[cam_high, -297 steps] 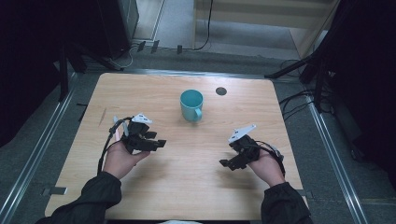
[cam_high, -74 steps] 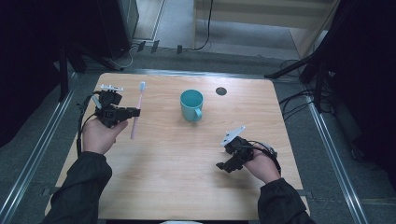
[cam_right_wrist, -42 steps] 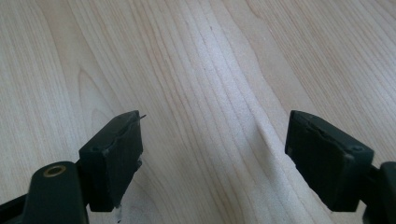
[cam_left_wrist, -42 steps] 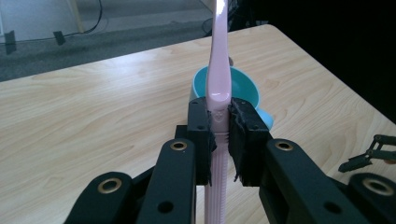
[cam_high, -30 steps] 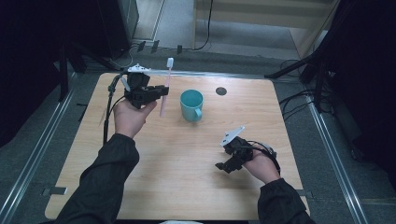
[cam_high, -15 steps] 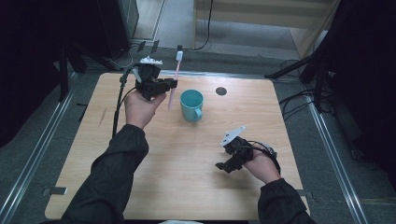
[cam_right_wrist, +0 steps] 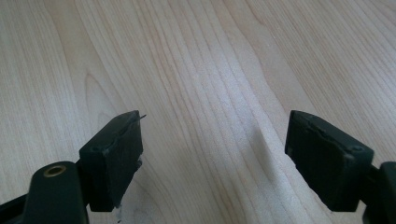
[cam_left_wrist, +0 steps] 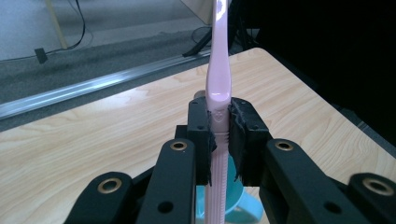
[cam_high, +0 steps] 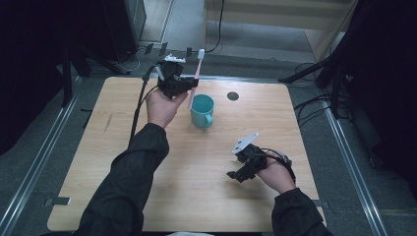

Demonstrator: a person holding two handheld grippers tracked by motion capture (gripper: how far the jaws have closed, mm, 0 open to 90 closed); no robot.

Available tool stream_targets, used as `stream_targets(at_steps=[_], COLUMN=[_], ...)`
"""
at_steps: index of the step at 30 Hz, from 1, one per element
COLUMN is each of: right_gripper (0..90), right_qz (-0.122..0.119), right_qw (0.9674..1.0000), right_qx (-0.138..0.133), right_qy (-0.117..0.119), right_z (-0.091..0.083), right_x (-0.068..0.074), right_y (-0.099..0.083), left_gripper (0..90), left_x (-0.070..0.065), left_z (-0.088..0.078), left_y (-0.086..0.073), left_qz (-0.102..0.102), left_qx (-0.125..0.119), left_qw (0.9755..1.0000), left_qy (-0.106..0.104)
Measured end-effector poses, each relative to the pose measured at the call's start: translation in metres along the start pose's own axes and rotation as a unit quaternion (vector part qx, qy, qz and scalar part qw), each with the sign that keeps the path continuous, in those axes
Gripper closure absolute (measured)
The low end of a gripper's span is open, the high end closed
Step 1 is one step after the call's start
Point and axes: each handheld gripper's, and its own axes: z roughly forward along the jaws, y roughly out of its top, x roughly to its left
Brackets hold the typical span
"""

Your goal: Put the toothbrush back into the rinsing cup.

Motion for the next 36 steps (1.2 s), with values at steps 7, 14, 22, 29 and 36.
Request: stream_targets(at_steps=[7, 14, 22, 29, 36], right_gripper=[18.9, 18.9, 18.9, 19.0, 18.9], right_qz=[-0.002, -0.003, -0.001, -0.003, -0.005], right_qw=[1.0, 1.0, 1.0, 1.0, 1.0], right_qx=[0.0, 0.001, 0.002, 0.005, 0.006], right_qy=[-0.001, 0.0, 0.002, 0.001, 0.001], right_z=[0.0, 0.0, 0.0, 0.001, 0.002], right_x=[0.0, 0.0, 0.0, 0.0, 0.0], right_y=[0.0, -0.001, -0.001, 0.0, 0.0], left_gripper=[79.2, 79.1, 79.1, 79.1, 79.0], left_x=[-0.005, -0.002, -0.001, 0.003, 0.004], left_z=[0.013, 0.036, 0.052, 0.064, 0.071], left_y=[0.009, 0.006, 0.0, -0.007, -0.019], left_qz=[0.007, 0.005, 0.006, 0.003, 0.004], left_qx=[-0.002, 0.004, 0.012, 0.024, 0.04], left_qw=[1.0, 1.0, 0.9999, 0.9997, 0.9992], left_qy=[-0.004, -0.003, 0.001, 0.006, 0.005])
